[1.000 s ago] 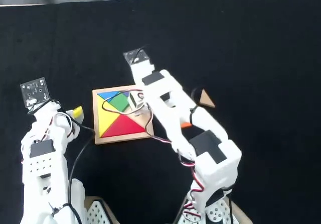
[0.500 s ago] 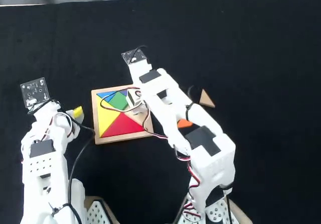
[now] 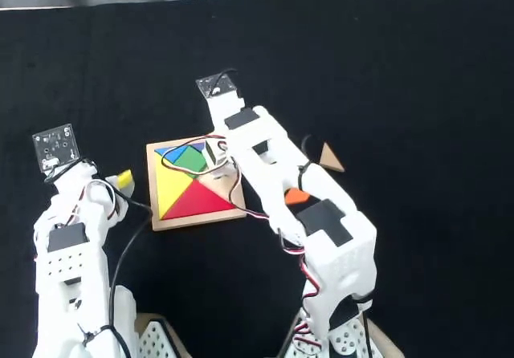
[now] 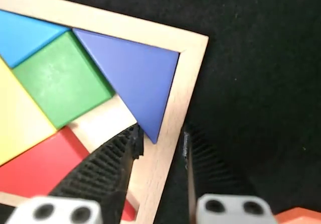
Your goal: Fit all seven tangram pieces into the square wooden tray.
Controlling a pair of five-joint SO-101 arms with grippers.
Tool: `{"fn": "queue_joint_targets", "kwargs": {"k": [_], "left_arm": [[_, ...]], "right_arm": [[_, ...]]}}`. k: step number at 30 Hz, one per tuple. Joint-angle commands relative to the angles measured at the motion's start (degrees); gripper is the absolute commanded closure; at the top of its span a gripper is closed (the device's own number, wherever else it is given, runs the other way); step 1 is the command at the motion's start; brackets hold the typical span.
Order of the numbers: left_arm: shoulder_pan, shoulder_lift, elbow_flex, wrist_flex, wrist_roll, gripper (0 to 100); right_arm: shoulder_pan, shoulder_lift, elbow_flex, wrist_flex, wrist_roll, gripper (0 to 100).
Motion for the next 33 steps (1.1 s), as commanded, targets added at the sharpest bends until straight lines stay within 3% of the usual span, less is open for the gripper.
{"fn": "queue_joint_targets", "kwargs": {"k": [1, 33], "left_arm": [[-0.57, -0.88, -0.48, -1.05, 0.09, 71], [-0.57, -0.79, -0.48, -1.05, 0.09, 71]], "right_arm": [[1.32, -0.40, -3.03, -0.18, 0.53, 86.4], [5.54, -0.84, 2.51, 5.36, 0.53, 89.4]]}}
